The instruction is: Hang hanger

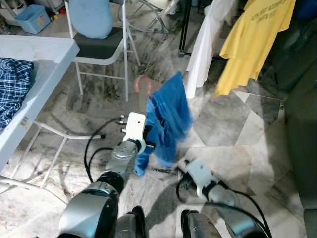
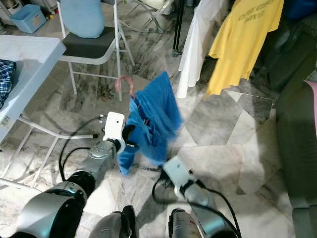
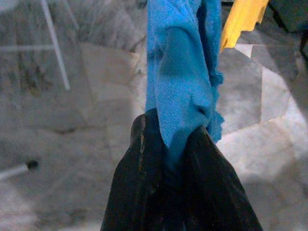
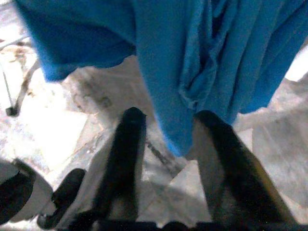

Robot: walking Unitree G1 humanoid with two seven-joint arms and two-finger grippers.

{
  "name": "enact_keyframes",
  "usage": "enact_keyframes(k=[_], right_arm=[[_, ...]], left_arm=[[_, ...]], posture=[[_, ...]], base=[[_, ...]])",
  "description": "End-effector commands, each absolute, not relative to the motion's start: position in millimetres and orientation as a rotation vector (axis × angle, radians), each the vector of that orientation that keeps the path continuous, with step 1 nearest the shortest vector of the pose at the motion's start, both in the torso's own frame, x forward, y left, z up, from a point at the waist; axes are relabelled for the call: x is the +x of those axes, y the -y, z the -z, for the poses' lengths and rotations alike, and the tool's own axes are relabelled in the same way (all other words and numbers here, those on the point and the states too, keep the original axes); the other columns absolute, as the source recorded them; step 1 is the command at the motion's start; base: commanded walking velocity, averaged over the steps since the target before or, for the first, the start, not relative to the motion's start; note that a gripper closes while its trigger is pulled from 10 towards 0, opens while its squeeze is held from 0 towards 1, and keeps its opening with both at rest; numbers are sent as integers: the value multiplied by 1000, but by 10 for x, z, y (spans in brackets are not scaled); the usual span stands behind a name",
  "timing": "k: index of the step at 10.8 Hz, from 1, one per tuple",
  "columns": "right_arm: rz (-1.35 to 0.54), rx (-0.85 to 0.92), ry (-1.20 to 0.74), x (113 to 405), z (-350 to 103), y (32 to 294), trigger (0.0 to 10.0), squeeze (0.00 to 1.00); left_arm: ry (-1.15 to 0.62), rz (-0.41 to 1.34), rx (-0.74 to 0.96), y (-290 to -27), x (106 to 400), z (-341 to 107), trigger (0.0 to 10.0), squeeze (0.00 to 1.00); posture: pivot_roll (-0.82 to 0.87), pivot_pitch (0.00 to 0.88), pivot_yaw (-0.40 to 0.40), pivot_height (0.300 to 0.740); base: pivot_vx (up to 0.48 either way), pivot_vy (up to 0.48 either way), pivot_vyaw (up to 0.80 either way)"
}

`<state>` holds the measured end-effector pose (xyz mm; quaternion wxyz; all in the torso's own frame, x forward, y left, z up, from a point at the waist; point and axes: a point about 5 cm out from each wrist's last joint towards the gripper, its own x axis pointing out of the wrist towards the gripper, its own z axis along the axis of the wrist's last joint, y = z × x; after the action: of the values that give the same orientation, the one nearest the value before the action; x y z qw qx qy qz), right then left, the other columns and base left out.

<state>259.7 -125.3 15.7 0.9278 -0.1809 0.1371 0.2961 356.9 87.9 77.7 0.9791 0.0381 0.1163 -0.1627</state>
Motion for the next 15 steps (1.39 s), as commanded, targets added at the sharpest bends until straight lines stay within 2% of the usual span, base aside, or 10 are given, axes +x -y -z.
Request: enact_keyframes(k=[1, 3, 4, 7, 9, 11, 13, 15], right_arm=[[-670, -402, -261, 2527, -177, 1294, 10000, 1000], [-690, -429, -249, 2498, -290, 1502, 10000, 1000], [-643, -495, -204, 2497, -460, 1744, 10000, 1000], [-665, -625, -195, 2534, -653, 2004, 10000, 1000], [-664, -700, -165, 2632, -875, 2134, 10000, 1000], [-666, -742, -128, 2737, -1034, 2176, 10000, 1000], [-717, -740, -126, 2772, -1134, 2171, 10000, 1000], [-752, -762, -131, 2776, -1164, 2162, 10000, 1000]], left_arm=[[-177, 389, 162, -905, 3597, -856, 0, 0], [-172, 498, 241, -973, 3571, -840, 0, 0], [-192, 559, 341, -1187, 3494, -737, 0, 0], [-205, 720, 520, -1358, 3286, -547, 0, 0], [-179, 856, 646, -1351, 3200, -517, 0, 0], [-107, 930, 673, -1290, 3178, -575, 0, 0], [72, 1058, 686, -1128, 3161, -764, 0, 0], [123, 1109, 705, -1068, 3155, -826, 0, 0]], posture=[[-254, 175, 108, 740], [-290, 187, 118, 740], [-291, 203, 113, 740], [-289, 212, 103, 740], [-273, 209, 91, 740], [-270, 206, 86, 740], [-271, 215, 90, 740], [-278, 215, 98, 740]], base=[[0, 0, 0], [0, 0, 0], [0, 0, 0], [0, 0, 0], [0, 0, 0], [0, 0, 0], [0, 0, 0], [0, 0, 0]])
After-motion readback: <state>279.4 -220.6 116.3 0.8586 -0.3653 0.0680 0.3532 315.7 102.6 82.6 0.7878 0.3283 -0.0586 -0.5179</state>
